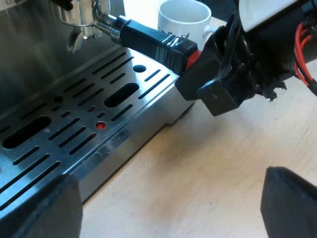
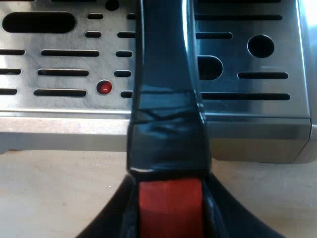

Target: Grind coffee beans and then tamp

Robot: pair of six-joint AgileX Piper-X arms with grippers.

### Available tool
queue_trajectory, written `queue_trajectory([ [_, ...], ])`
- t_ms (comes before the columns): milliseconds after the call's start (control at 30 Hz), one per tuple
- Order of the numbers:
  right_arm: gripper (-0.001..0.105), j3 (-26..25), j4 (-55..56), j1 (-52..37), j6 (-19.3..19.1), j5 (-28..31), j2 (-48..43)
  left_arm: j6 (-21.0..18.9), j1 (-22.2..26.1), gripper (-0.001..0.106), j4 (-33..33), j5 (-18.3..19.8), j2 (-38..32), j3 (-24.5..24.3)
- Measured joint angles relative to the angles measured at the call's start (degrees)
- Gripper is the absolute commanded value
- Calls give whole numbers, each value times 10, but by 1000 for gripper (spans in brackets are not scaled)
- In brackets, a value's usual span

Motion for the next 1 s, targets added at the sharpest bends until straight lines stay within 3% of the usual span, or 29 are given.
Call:
queue_trajectory([
  [400,0,0,20,14,-2,10,-15,0,0,86,0,0,0,0],
  [1000,0,0,58,71,70,74,-16,0,0,86,-1,0,0,0],
])
